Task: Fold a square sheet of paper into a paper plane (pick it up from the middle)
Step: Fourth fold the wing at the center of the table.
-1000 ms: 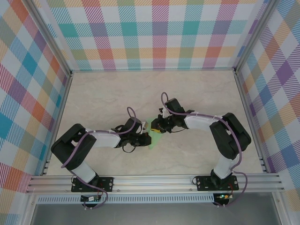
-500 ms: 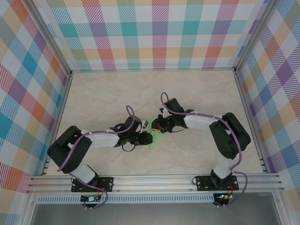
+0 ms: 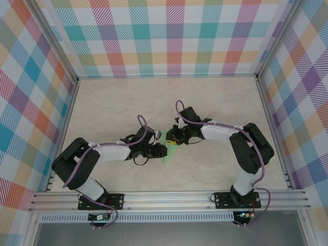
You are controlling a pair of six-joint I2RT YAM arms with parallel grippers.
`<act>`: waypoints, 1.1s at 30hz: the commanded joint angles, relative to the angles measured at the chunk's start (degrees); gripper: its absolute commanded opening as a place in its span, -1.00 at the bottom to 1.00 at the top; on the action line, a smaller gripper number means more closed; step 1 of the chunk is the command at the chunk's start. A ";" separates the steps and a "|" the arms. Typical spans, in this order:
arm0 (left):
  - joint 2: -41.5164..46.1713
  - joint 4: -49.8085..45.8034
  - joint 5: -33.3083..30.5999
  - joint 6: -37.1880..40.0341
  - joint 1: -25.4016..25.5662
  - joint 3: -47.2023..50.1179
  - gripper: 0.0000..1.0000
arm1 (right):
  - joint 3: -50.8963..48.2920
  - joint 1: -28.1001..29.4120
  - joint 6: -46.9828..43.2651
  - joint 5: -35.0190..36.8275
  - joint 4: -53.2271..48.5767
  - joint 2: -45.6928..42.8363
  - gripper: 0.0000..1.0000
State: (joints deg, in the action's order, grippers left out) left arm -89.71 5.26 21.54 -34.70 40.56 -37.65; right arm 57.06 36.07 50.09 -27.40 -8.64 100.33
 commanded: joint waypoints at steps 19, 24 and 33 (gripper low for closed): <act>-5.78 -18.35 -23.56 3.45 9.73 -12.94 -0.17 | 1.16 -2.41 0.45 2.00 -3.21 -1.36 -0.41; -6.95 -19.26 -26.54 3.20 11.70 -14.18 -0.23 | 1.21 -2.50 0.28 1.94 -3.33 -1.28 -0.39; -5.56 -19.32 -28.99 3.11 13.30 -14.14 -0.47 | 1.30 -2.86 -0.09 1.98 -3.79 -1.46 -0.38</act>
State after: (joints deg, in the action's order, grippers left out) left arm -96.16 -12.51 -5.65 -32.03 53.04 -51.24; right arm 57.12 33.45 50.37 -25.08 -11.68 99.77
